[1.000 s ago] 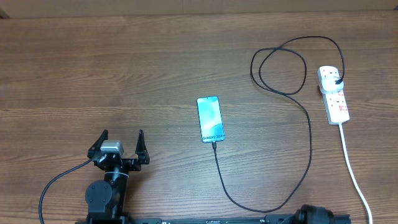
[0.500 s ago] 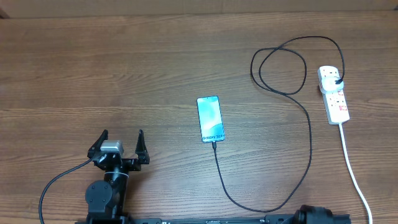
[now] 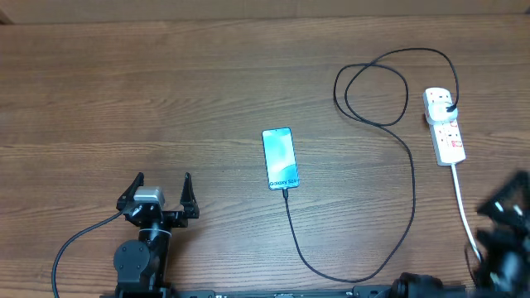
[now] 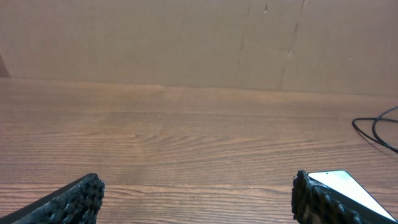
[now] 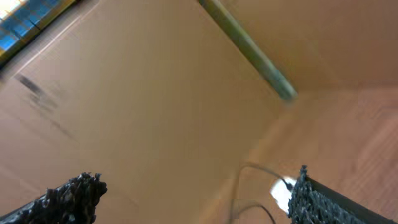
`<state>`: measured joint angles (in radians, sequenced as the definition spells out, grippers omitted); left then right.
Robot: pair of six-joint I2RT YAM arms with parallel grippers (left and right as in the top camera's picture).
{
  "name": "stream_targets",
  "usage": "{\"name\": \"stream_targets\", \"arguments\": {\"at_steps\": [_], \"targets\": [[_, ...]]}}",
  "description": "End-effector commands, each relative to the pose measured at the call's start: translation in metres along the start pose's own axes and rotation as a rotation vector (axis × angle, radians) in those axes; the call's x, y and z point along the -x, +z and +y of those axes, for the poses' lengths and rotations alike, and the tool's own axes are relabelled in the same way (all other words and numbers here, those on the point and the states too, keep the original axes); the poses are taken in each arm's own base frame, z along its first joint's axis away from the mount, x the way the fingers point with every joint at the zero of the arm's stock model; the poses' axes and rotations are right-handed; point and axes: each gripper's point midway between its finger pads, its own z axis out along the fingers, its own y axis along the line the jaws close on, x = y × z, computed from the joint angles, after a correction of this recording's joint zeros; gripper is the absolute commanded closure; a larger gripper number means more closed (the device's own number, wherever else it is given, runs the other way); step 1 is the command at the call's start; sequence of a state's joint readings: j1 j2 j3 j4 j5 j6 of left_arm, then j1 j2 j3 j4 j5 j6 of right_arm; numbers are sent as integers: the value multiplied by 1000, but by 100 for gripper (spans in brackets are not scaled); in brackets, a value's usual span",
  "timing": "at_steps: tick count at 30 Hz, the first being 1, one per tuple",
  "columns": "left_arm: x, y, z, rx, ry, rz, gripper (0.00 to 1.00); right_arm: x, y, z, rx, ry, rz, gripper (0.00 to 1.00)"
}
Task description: Plug charger to phone and switch on socket
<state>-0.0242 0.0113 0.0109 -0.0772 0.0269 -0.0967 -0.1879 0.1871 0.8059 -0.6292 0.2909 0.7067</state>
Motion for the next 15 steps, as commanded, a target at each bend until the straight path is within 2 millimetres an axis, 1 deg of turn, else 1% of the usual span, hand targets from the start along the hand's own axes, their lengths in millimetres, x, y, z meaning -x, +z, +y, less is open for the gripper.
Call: {"name": "stream_targets", "arguments": {"at_steps": [1, 4, 5, 6, 12, 15], "targets": [[-2, 0, -2, -12, 22, 2, 0, -50, 35, -25, -22, -14, 79, 0], [-2, 0, -2, -12, 22, 2, 0, -80, 56, -41, -1, -12, 91, 0], [-2, 0, -2, -12, 22, 2, 1, -86, 59, -45, 4, -11, 89, 0], [-2, 0, -2, -12, 22, 2, 0, -97, 61, -52, 10, -11, 90, 0], [-2, 0, -2, -12, 22, 2, 1, -113, 58, -61, -5, -14, 64, 0], [-2, 0, -2, -12, 22, 2, 0, -125, 58, -62, 50, 5, 63, 0]]}}
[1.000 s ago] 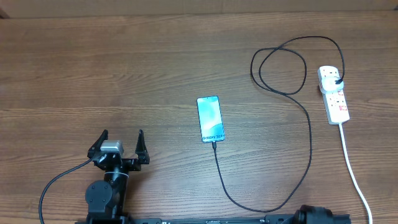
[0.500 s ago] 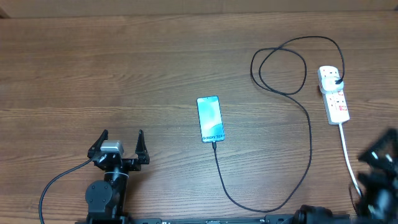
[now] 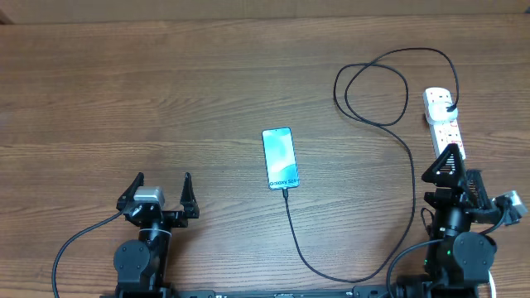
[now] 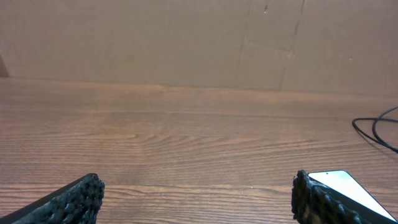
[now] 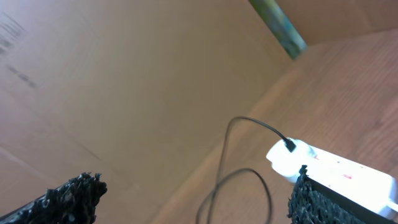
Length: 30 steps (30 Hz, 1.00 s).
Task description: Plug charger to phone and switch on socket
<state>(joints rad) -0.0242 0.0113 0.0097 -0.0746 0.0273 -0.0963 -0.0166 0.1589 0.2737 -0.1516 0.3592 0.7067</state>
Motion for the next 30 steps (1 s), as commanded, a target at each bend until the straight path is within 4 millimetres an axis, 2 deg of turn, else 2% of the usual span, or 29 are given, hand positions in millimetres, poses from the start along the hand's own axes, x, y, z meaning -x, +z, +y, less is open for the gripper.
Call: {"name": "stream_targets", "arguments": {"at_steps": [1, 7, 14, 17, 22, 27, 30], "targets": [[-2, 0, -2, -11, 22, 3, 0, -11, 1, -9, 24, 14, -27, 0], [-2, 0, -2, -11, 22, 3, 1, -33, 1, -12, 103, 14, -1, 0], [-2, 0, -2, -11, 22, 3, 0, -40, -2, -8, 155, -163, 7, 0], [-2, 0, -2, -11, 22, 3, 1, -54, 2, -24, 124, -178, 35, 0], [-2, 0, -2, -11, 22, 3, 0, -58, 3, -27, 135, -191, 70, 0], [-2, 0, -2, -11, 22, 3, 1, -76, 1, -30, 166, -356, 151, 0], [-2, 0, -2, -11, 22, 3, 0, -77, 1, -31, 168, -406, 151, 0]]}}
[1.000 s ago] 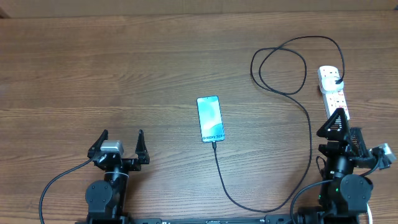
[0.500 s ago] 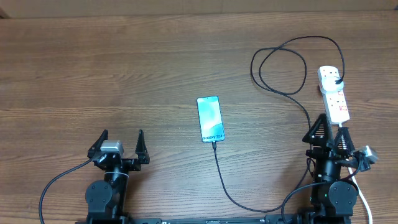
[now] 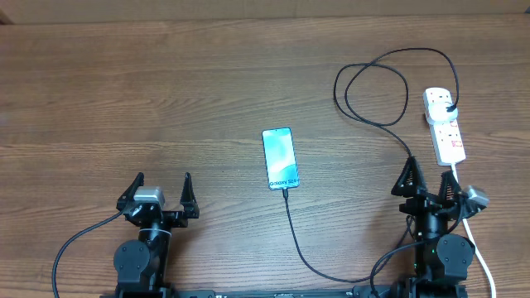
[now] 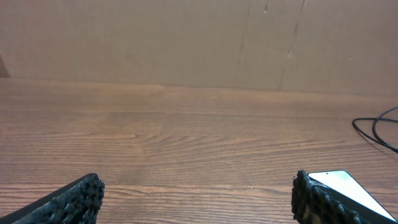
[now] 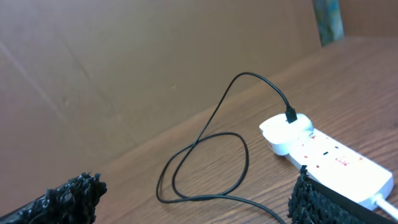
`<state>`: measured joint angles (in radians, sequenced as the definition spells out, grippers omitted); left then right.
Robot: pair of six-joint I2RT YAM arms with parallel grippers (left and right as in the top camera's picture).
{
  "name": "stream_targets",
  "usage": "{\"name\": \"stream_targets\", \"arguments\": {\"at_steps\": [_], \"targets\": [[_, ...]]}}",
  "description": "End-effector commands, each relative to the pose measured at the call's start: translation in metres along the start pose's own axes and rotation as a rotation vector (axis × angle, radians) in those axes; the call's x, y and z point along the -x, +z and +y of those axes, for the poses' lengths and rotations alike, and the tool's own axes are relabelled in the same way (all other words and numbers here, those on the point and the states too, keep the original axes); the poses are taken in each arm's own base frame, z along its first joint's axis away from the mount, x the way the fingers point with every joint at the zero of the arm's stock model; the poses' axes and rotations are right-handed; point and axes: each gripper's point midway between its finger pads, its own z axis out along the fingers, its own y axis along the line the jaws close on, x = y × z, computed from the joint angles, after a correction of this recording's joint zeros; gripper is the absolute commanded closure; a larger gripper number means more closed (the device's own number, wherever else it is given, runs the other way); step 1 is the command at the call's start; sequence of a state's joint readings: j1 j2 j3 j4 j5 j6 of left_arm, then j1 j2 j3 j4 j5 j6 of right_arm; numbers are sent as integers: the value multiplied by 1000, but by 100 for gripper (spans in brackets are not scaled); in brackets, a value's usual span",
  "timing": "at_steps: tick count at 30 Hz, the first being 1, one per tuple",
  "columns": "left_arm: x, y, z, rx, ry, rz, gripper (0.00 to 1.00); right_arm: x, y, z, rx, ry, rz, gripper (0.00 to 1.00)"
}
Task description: Plug charger to phone and switch on socket
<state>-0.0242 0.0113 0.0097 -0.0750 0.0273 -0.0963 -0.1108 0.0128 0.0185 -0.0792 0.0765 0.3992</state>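
Observation:
The phone [image 3: 280, 157] lies face up mid-table with its screen lit, and the black charger cable [image 3: 410, 174] runs from its near end in a loop to the plug on the white power strip [image 3: 445, 126] at the right. The same strip [image 5: 323, 149] and cable loop [image 5: 205, 165] show in the right wrist view. My right gripper [image 3: 429, 186] is open near the table's front right, just short of the strip. My left gripper [image 3: 157, 192] is open at the front left, holding nothing; the phone's corner [image 4: 345, 186] shows beside its right fingertip.
The strip's white lead [image 3: 468, 228] runs down past my right arm to the front edge. A brown cardboard wall [image 4: 199, 43] backs the wooden table [image 3: 149, 91].
My right arm has shifted left and lowered to the front edge, its camera levelling from a tilted view to face the strip and cable. The left arm has not moved.
First my right arm was a blur at the far right edge, its camera tilted up at the wall. Then it stood near the strip's lead. Now it rests at the front right, open. Phone, cable and left gripper stayed put throughout.

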Motion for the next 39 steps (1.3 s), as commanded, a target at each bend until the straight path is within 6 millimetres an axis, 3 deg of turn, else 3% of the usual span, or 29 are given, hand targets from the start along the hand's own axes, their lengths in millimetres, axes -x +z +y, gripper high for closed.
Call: {"name": "stream_targets", "arguments": {"at_steps": [1, 4, 9, 39], "targets": [[-2, 0, -2, -11, 22, 3, 1, -5, 0, 4, 30, -94, 12, 0], [-2, 0, -2, -11, 22, 3, 0, -5, 0, 7, 51, -98, 14, 0], [-2, 0, -2, -11, 22, 3, 0, -20, -6, 41, 267, -431, 52, 0], [-2, 0, -2, -11, 22, 3, 1, -19, -6, 40, 258, -432, 50, 0]]}}
